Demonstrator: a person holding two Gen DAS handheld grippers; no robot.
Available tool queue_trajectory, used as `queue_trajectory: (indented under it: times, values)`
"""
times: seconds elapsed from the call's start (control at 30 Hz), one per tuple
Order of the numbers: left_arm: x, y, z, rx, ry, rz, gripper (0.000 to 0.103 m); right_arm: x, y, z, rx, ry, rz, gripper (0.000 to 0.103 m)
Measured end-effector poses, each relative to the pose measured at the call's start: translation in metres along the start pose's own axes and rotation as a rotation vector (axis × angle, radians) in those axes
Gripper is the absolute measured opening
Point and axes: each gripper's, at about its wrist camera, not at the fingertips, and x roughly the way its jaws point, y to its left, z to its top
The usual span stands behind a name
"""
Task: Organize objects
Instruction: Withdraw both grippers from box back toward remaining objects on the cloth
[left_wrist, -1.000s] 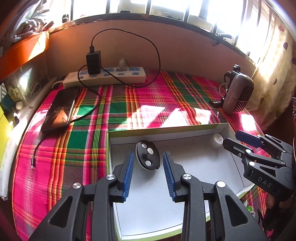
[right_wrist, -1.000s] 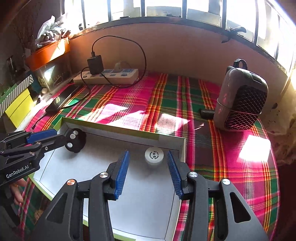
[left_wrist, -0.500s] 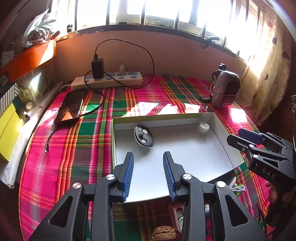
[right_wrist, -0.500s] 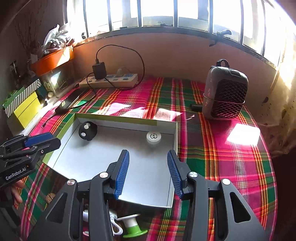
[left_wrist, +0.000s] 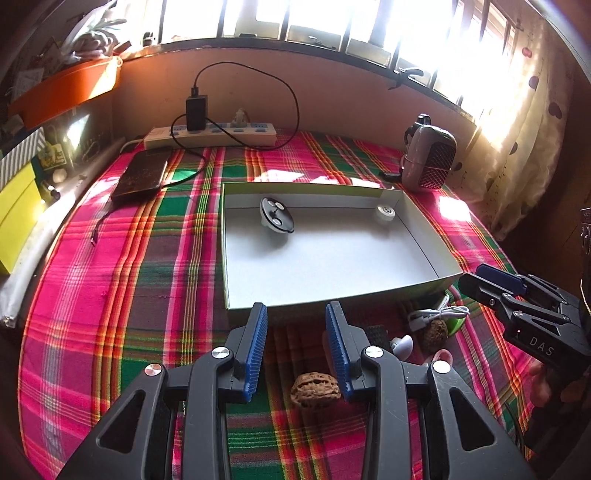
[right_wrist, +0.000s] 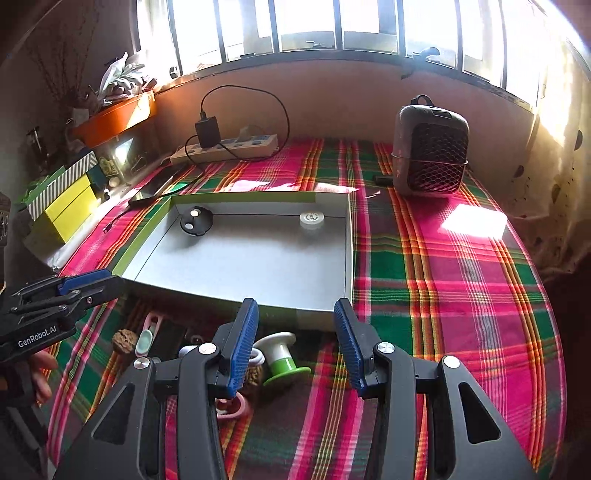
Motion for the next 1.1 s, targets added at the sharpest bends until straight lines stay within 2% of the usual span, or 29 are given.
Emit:
queue_trajectory:
  times: [0.1,0.4,0.47,0.73,1.1]
  values:
    - [-0.002,0.002,-0.009,0.000,0.009,-0.032,0.033,-0.004,0.003,-0.009,0.005,0.006,0.003,0.044]
    - [0.002,0.001,-0.025,-0.009,0.047,-0.062,0.034,-0.011,0.011,-0.035,0.002,0.030,0.016,0.045]
    - [0.004,0.001,-0.027,-0.009,0.055,-0.067,0.034,-0.012,0.014,-0.039,0.002,0.033,0.021,0.050]
    - [0.010,0.001,-0.036,-0.013,0.082,-0.070,0.035,-0.008,0.033,-0.050,-0.025,0.063,0.028,0.050]
    - [0.014,0.007,-0.037,-0.015,0.093,-0.078,0.038,-0.002,0.049,-0.057,-0.050,0.092,-0.039,0.053]
